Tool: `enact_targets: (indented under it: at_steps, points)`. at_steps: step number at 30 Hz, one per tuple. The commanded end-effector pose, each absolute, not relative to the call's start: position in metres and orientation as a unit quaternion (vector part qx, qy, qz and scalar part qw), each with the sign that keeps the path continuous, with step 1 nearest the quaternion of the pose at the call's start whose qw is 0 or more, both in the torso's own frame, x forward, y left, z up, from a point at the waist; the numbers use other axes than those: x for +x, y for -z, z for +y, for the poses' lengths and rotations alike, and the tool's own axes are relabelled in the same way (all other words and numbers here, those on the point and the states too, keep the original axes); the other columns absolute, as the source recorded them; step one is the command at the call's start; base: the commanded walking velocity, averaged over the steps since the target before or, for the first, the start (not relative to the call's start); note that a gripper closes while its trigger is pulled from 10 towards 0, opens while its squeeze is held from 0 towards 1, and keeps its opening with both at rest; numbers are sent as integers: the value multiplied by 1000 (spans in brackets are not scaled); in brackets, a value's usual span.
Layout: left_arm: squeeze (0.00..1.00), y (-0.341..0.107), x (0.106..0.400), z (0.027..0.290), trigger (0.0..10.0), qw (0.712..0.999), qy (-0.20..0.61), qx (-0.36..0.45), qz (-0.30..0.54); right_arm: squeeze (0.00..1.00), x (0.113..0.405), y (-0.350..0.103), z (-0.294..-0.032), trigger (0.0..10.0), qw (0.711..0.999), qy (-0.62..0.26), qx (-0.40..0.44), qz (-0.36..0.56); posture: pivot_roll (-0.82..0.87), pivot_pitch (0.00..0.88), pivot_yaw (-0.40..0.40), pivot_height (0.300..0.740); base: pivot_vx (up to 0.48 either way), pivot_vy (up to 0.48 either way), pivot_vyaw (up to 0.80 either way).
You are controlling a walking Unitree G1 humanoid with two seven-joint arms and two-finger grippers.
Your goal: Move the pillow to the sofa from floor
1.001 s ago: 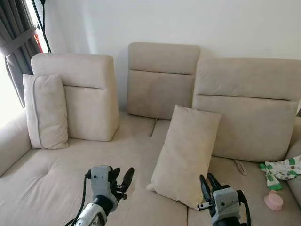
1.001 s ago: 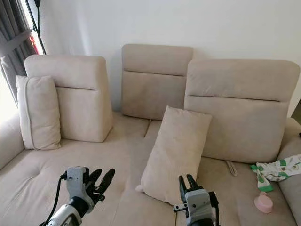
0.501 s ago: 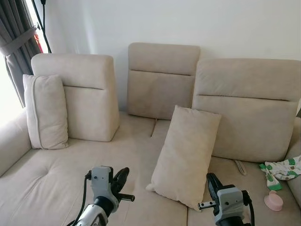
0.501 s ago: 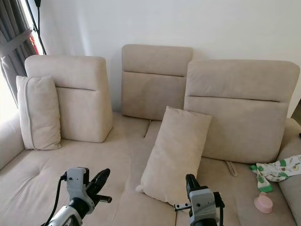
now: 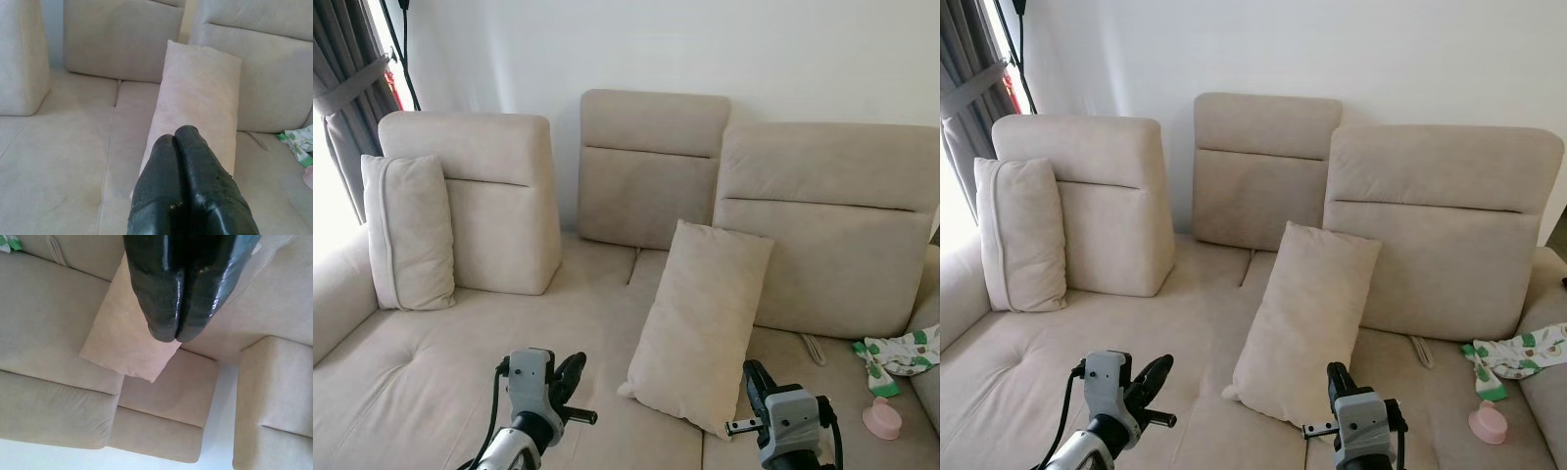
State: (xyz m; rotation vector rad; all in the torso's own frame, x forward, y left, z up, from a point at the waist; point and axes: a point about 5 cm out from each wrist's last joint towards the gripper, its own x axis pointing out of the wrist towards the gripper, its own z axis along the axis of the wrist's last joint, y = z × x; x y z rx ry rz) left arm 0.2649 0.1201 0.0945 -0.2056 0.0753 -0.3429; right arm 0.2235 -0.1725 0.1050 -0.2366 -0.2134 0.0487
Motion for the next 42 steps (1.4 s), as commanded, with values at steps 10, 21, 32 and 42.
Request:
enact_targets:
  at_steps: [10, 21, 32, 42]
  points:
    - [0, -92, 263, 121, 10000, 980, 170, -90, 43, 0, 224, -102, -171, 10000, 988, -22, -116, -100, -40, 0, 26, 740, 0, 0, 0]
    - [0, -91, 264, 120, 10000, 980, 174, -88, 46, 0, 226, -101, -171, 10000, 988, -21, -116, -99, -41, 0, 27, 740, -118, 0, 0]
    - [0, -91, 264, 120, 10000, 980, 175, -86, 47, 0, 227, -99, -170, 10000, 988, -22, -114, -98, -37, 0, 31, 740, -281, 0, 0]
    - [0, -91, 265, 121, 10000, 980, 175, -83, 46, 0, 228, -99, -169, 10000, 988, -21, -113, -98, -36, 0, 33, 740, -305, 0, 0]
